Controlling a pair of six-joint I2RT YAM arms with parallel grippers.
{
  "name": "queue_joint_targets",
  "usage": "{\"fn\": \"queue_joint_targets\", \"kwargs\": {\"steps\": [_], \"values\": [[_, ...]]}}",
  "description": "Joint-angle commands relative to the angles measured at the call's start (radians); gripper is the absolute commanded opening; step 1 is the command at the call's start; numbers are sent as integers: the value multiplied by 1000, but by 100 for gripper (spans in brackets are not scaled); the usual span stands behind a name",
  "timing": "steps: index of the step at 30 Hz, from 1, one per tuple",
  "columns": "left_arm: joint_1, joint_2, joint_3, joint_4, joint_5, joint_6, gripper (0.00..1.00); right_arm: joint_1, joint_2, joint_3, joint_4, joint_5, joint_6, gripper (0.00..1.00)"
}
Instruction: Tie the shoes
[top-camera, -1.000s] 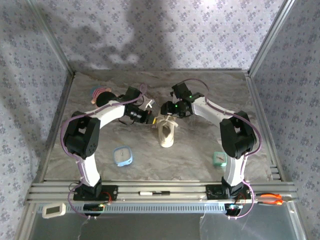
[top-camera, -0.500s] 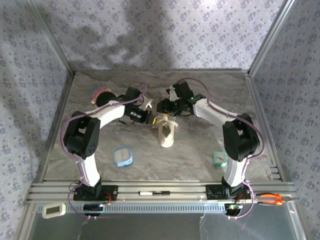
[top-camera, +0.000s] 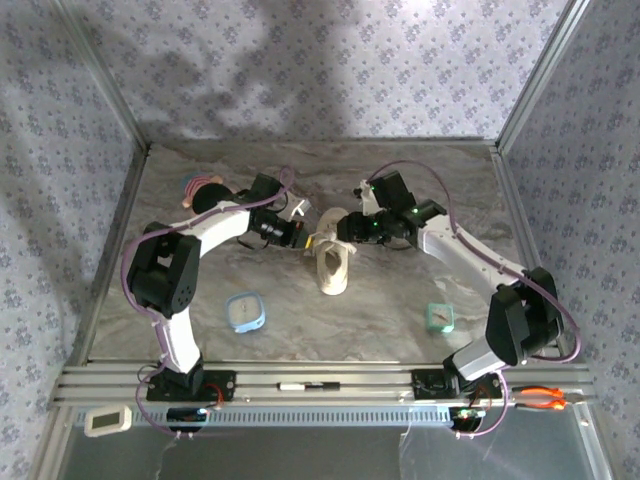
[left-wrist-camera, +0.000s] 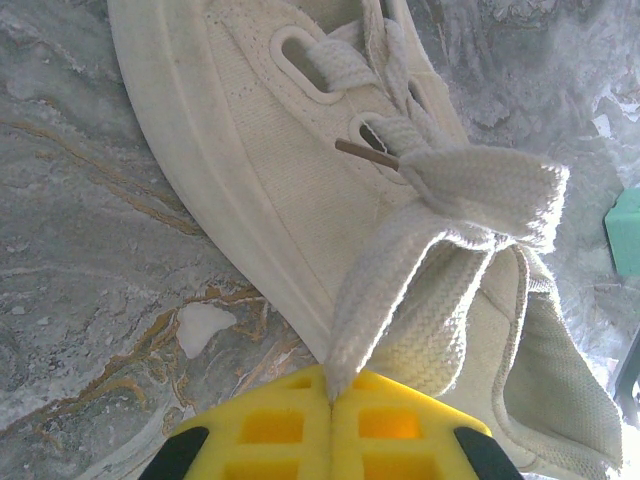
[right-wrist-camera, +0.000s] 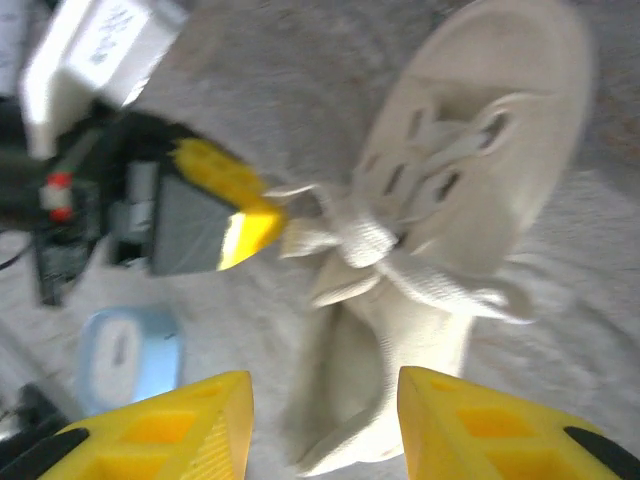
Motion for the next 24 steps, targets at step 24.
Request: {"fn": "queue_joint_targets", "kwargs": {"steps": [24], "values": [[-5, 8, 2, -22, -6, -14, 0, 39, 452, 391, -201, -112, -329, 36]]}}
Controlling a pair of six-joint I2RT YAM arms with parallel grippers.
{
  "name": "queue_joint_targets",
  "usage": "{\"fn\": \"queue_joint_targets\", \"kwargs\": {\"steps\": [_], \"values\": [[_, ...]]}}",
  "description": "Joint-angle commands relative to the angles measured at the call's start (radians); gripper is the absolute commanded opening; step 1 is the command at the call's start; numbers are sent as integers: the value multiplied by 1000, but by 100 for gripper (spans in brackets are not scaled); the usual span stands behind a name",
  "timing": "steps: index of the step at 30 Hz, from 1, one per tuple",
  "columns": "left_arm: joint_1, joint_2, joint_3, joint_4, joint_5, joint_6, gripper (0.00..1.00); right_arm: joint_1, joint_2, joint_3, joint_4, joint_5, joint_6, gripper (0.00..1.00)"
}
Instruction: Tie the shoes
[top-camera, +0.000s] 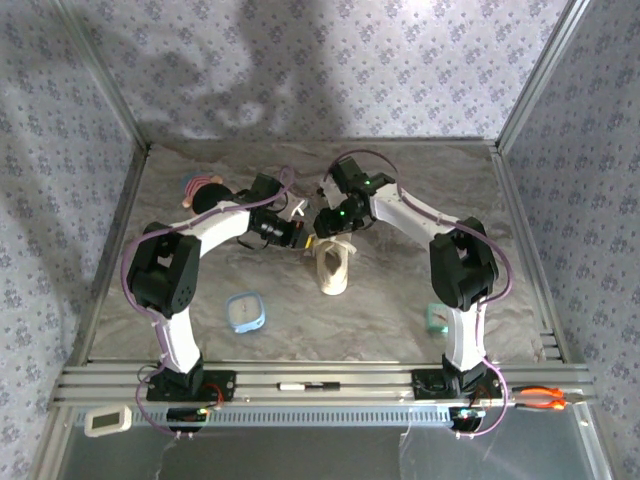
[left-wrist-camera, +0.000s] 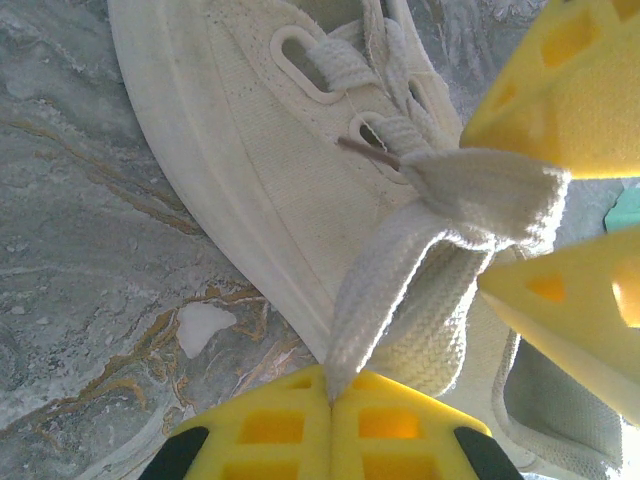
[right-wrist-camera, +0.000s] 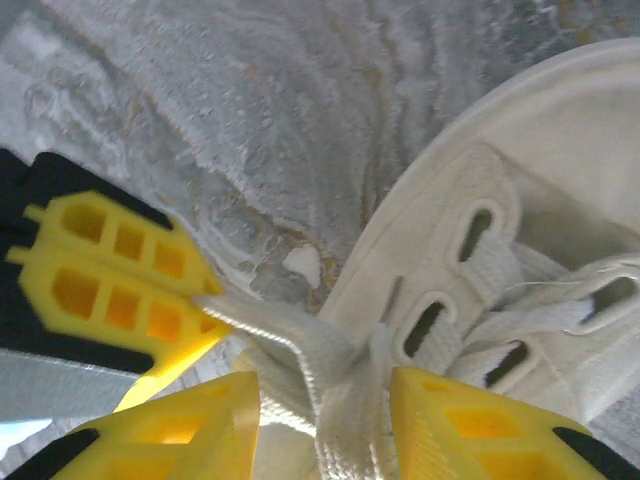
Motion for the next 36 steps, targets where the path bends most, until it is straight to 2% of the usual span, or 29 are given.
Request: {"fn": "queue_joint_targets", "kwargs": {"steps": [1, 4, 5, 11, 21, 27, 29, 32, 36], "values": [[-5, 8, 2, -22, -8, -12, 0, -5, 8, -4, -15, -79, -68, 31], [-5, 10, 2, -25, -13, -12, 0, -12, -13, -34, 14, -89, -105, 16], [-5, 10, 2, -27, -13, -12, 0, -16, -22, -47, 27, -94, -114, 15], [-5, 10, 2, -34, -21, -17, 0, -53, -104, -182, 157, -180, -153, 13], [-5, 5, 8, -50, -45, -29, 0, -108, -169, -303, 114, -342, -289, 16], [-5, 1, 6, -54, -54, -36, 0, -199, -284, -490, 184, -355, -256, 23], [-5, 1, 3, -54, -56, -35, 0, -233, -330, -545, 216, -350, -229, 30], [-4, 2, 2, -56, -57, -32, 0, -262, -389, -594, 241, -305, -192, 39], [-4, 4, 6, -54, -57, -30, 0, -255, -429, -606, 259, -210, -117, 47]]}}
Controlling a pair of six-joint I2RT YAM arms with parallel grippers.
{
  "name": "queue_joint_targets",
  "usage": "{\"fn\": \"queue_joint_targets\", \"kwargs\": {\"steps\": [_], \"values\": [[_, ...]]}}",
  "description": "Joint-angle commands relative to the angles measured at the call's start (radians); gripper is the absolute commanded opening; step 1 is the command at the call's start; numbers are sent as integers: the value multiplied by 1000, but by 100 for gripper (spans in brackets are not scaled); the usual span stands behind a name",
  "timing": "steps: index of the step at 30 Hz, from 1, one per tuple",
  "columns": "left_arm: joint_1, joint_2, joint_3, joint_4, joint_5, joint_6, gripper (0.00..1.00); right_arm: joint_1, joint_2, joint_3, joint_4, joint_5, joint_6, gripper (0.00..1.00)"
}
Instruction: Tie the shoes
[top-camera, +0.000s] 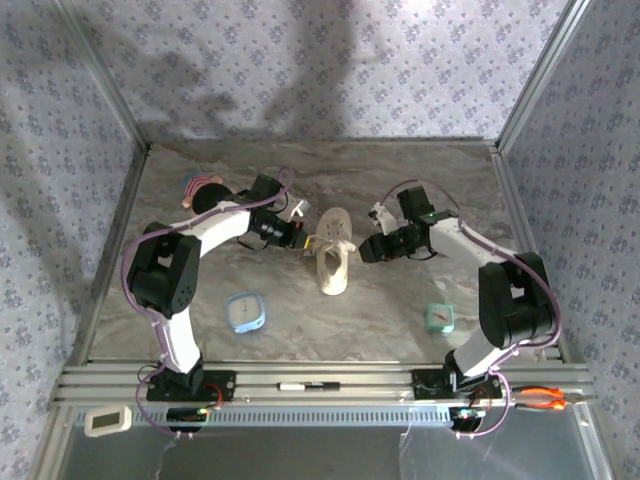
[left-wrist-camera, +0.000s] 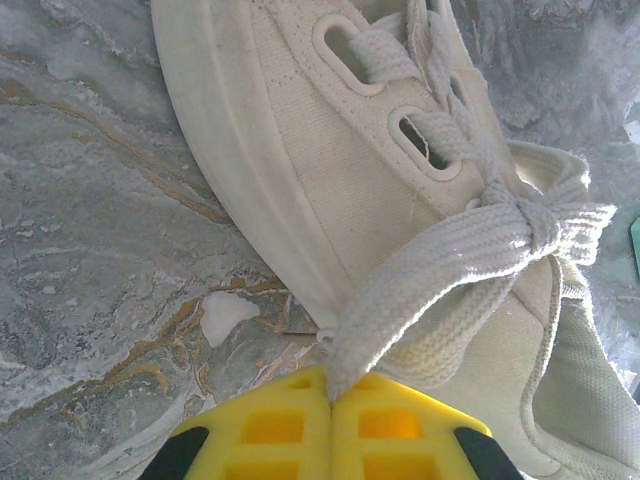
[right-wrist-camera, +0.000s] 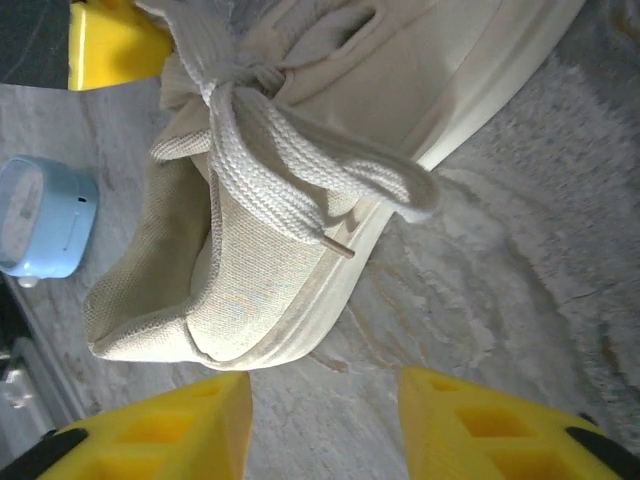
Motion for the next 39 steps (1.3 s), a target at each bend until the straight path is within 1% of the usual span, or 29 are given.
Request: {"fn": "queue_joint_targets", "kwargs": {"steps": [1, 4, 6, 8, 10, 11, 12, 15, 18, 21, 23, 25, 26, 28, 29, 30, 33, 35, 39], "values": [[-2, 3, 7, -43, -12, -3, 0, 17, -42, -7, 43, 82, 80, 48], [1, -3, 5, -41, -13, 2, 0, 54, -43, 9, 53, 164, 124, 49], [6, -19, 0, -42, -17, 13, 16, 68, -43, 25, 55, 210, 149, 49], [18, -51, -12, -42, -29, 22, 35, 72, -53, 33, 58, 260, 179, 49], [39, -90, -29, -38, -39, 28, 56, 70, -76, 35, 57, 306, 192, 50], [55, -112, -40, -38, -43, 31, 64, 69, -92, 34, 56, 324, 193, 50], [70, -131, -47, -38, -43, 31, 69, 67, -103, 32, 56, 336, 193, 50], [115, -193, -77, -38, -63, 45, 70, 52, -150, 22, 50, 366, 194, 51], [145, -247, -100, -43, -106, 71, 70, 35, -191, 6, 40, 420, 196, 53], [166, -300, -124, -43, -177, 88, 70, 12, -247, -27, 42, 497, 204, 55], [178, -342, -144, -34, -244, 87, 72, -10, -295, -57, 54, 539, 208, 56], [193, -389, -167, -9, -264, 86, 75, -35, -343, -83, 64, 556, 209, 57], [200, -413, -178, 3, -279, 86, 80, -46, -370, -96, 72, 564, 208, 57], [209, -454, -190, 18, -322, 89, 83, -63, -415, -119, 87, 585, 206, 58], [215, -471, -195, 26, -356, 91, 99, -73, -436, -131, 96, 598, 202, 59], [220, -488, -202, 35, -386, 88, 100, -82, -452, -145, 104, 616, 200, 60], [244, -542, -243, 87, -495, 66, 100, -125, -483, -190, 126, 671, 212, 65], [271, -576, -288, 139, -569, 34, 99, -174, -487, -229, 165, 664, 217, 71], [321, -638, -445, 330, -702, -13, 100, -229, -485, -323, 277, 705, 221, 83]]}}
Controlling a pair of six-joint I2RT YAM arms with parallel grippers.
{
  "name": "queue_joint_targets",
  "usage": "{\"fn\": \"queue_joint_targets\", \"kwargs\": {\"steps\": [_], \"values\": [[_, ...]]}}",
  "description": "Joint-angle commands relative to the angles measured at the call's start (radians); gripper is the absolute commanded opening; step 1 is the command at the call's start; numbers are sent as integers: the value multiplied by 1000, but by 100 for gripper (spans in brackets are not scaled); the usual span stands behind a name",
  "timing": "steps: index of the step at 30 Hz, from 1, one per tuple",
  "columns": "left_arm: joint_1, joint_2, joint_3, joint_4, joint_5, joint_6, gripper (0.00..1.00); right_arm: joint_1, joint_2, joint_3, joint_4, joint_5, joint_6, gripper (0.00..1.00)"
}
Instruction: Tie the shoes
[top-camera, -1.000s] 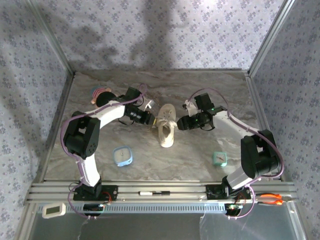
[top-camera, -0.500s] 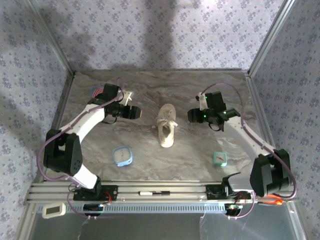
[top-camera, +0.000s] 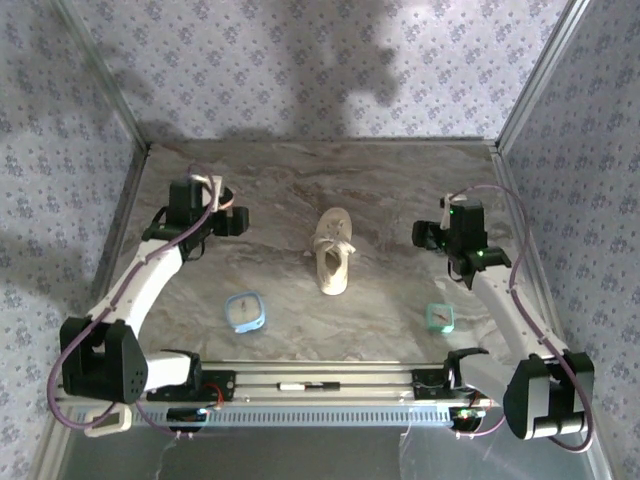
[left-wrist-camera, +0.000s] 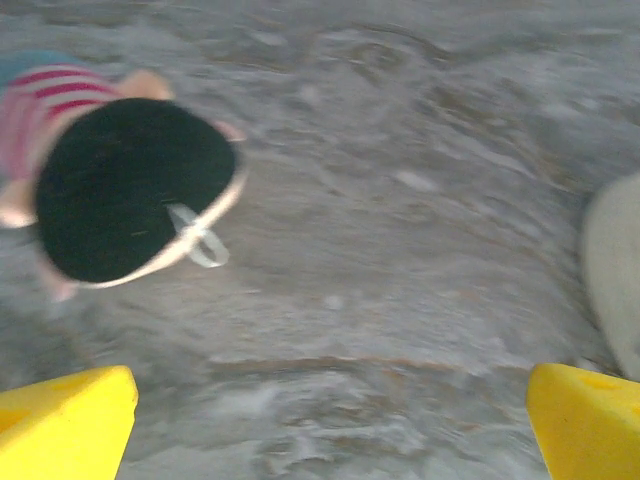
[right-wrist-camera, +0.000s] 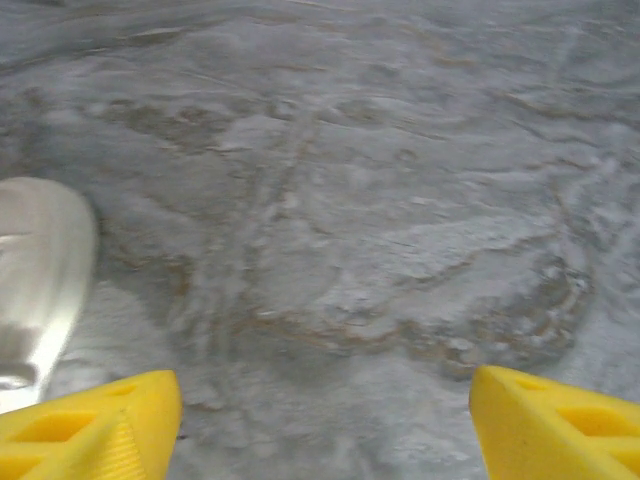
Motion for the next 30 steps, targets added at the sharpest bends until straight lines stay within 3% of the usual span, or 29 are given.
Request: {"fn": "queue_joint_targets", "kwargs": {"steps": [1, 3, 4, 5, 9, 15, 19, 26, 30], "values": [[34, -42, -133, 214, -177, -39, 100, -32, -4, -83, 124, 72, 3, 84], [47, -58, -218, 324, -184, 1, 100, -33, -14, -151, 235, 93, -34, 87], [49, -62, -261, 382, -194, 22, 100, -33, -21, -190, 301, 105, -55, 99], [52, -60, -291, 424, -214, 35, 100, -33, -27, -232, 363, 134, -63, 100], [88, -20, -351, 509, -248, 33, 100, -53, -1, -314, 514, 162, -100, 100], [149, 116, -449, 814, -148, 14, 100, -78, 113, -376, 731, 137, -177, 100], [151, 153, -447, 889, -92, 82, 100, -94, 162, -406, 903, 77, -227, 100], [158, 289, -541, 1195, -29, 108, 100, -109, 357, -401, 1127, -15, -254, 100], [179, 291, -491, 1099, -11, 89, 99, -119, 427, -355, 1094, -27, -249, 100]]}}
